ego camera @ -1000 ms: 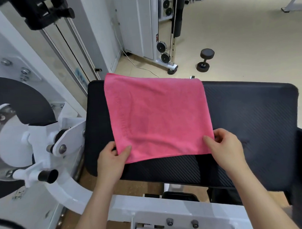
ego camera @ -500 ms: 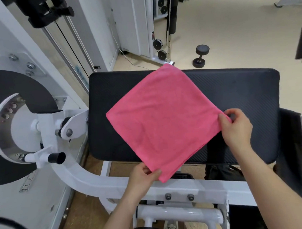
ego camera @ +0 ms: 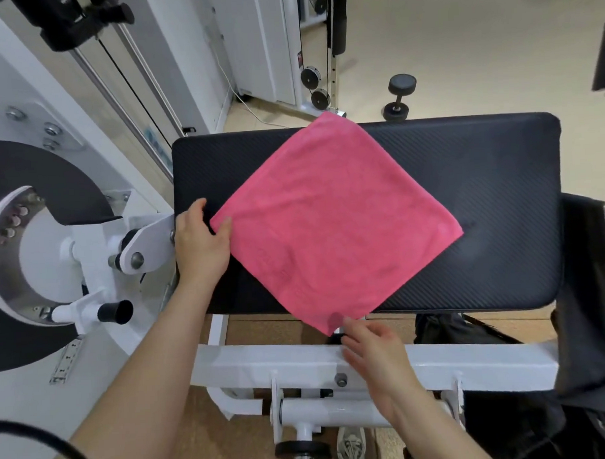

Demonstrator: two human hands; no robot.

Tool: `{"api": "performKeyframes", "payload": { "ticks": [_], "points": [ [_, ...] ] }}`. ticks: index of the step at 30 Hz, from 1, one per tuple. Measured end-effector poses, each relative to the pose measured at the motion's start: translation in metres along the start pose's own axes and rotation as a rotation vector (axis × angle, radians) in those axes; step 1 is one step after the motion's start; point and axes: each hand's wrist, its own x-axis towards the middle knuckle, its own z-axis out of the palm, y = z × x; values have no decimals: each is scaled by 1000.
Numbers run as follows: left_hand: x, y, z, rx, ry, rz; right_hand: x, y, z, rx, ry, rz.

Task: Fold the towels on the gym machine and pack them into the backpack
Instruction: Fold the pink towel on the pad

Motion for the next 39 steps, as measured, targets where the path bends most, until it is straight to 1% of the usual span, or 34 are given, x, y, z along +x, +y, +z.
{"api": "performKeyframes", "payload": {
  "ticks": [4, 6, 8, 11, 12, 14, 16, 19, 21, 23, 25, 27, 28, 29, 30, 32, 33, 35, 36, 38, 39],
  "points": [
    [15, 8, 3, -67, 2, -139, 14, 11, 15, 245, -99, 219],
    [18, 10, 2, -92, -4, -174, 23, 12, 16, 314, -121, 268],
    [17, 10, -1, -95, -9, -171, 30, 13, 15, 307, -98, 258],
    [17, 7, -8, -103, 15, -144, 33, 15, 15, 186, -55, 185],
    [18, 3, -11, -132, -2, -139, 32, 16, 16, 143, -57, 155],
    [18, -4, -16, -237, -109, -132, 27, 17, 14, 37, -66, 108],
    [17, -8, -21, -277, -220, -107, 21, 18, 6, -27, -58, 80],
    [14, -13, -35, -348, -354, -83, 10, 15, -12, 51, -93, 58],
    [10, -18, -43, -446, -488, -111, 4, 11, -25, 102, -21, 41],
    [3, -24, -47, -488, -638, -173, -2, 6, -37, 129, 50, -7],
    [-6, -31, -51, -528, -746, -239, -8, -2, -47, 139, 68, -82],
    [-12, -35, -58, -623, -831, -258, -15, -14, -56, 179, 22, -111],
    [-14, -36, -61, -634, -863, -237, -17, -20, -60, 216, -24, -107],
    [-15, -37, -63, -557, -865, -197, -19, -26, -64, 251, -71, -92],
    [-17, -36, -61, -394, -831, -128, -19, -32, -68, 272, -116, -73],
    [-25, -34, -51, -8, -674, 64, -19, -39, -76, 256, -192, -36],
    [-32, -32, -43, 102, -562, 182, -19, -42, -78, 237, -230, -26],
    [-53, -25, -27, 149, -366, 445, -21, -46, -80, 167, -301, -49],
    [-66, -20, -18, 139, -325, 584, -21, -48, -79, 110, -312, -80],
    [-95, -12, 3, 213, -369, 814, -24, -51, -75, -9, -274, -162],
    [-107, -9, 15, 306, -417, 873, -25, -53, -72, -45, -236, -199]
  ]
}}
